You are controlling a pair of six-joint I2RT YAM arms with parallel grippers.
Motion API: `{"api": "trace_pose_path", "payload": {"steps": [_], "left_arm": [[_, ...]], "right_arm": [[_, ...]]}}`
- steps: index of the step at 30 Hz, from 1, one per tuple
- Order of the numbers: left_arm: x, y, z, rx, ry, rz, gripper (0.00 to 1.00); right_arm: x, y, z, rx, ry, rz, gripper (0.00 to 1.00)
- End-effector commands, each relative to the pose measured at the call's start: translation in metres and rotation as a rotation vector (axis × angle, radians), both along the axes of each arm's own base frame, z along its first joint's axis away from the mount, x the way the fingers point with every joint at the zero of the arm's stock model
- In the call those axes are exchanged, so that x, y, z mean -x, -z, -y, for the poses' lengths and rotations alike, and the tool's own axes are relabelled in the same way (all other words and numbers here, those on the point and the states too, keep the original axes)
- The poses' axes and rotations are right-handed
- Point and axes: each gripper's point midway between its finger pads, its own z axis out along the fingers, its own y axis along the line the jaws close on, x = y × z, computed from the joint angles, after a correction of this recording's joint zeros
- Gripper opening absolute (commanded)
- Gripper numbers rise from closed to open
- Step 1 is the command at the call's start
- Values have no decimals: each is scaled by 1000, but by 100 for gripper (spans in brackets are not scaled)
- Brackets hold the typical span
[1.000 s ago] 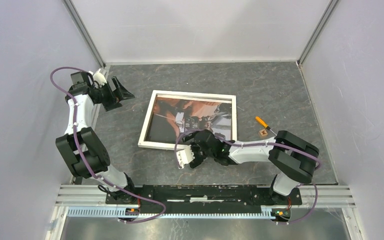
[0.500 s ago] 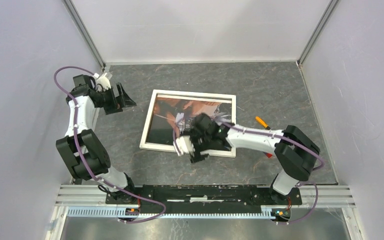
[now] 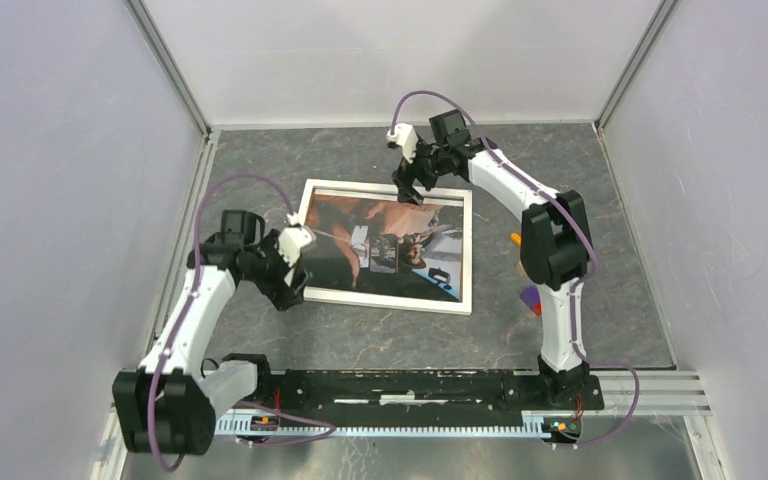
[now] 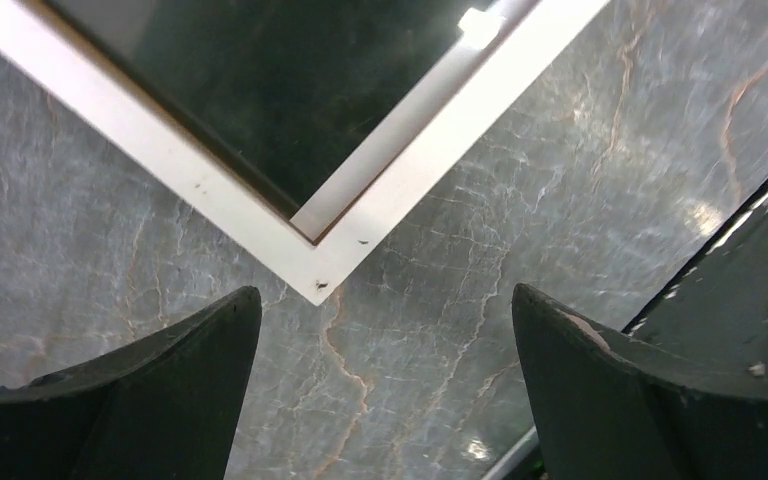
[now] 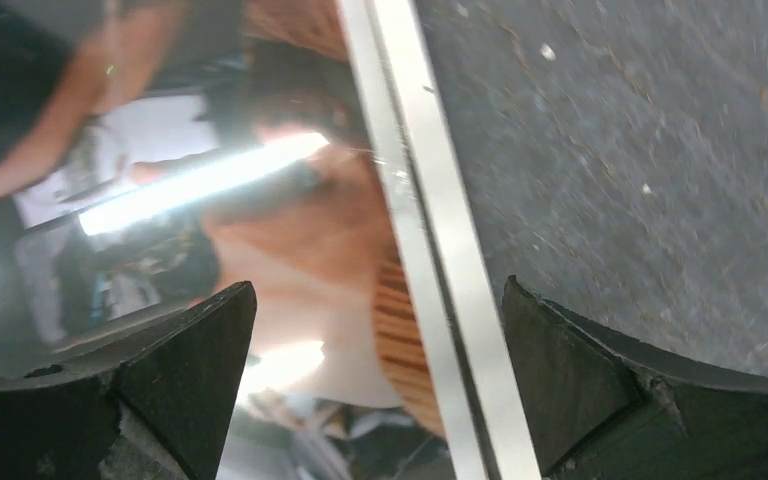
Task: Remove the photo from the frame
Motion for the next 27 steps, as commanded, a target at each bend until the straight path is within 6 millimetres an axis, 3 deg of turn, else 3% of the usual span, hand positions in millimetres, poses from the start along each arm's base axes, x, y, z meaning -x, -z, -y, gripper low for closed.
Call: {"api": "trace_pose_path", "payload": {"steps": [1, 8, 17, 21, 27], "left_arm": [[-16, 1, 0, -146, 189, 238, 100], [-20, 21, 20, -235, 291, 340, 100], [-39, 44, 28, -366, 341, 370, 100], [-46, 51, 21, -419, 335, 380, 100], [-65, 66, 5, -522, 266, 360, 100]], "right_arm": [[-31, 3, 10, -75, 128, -110, 98], [-60, 24, 30, -124, 219, -142, 98], [-62, 70, 35, -74, 221, -192, 98], [-49, 83, 41, -37, 188, -230, 98], [-9, 97, 56, 10, 143, -312, 97]]}}
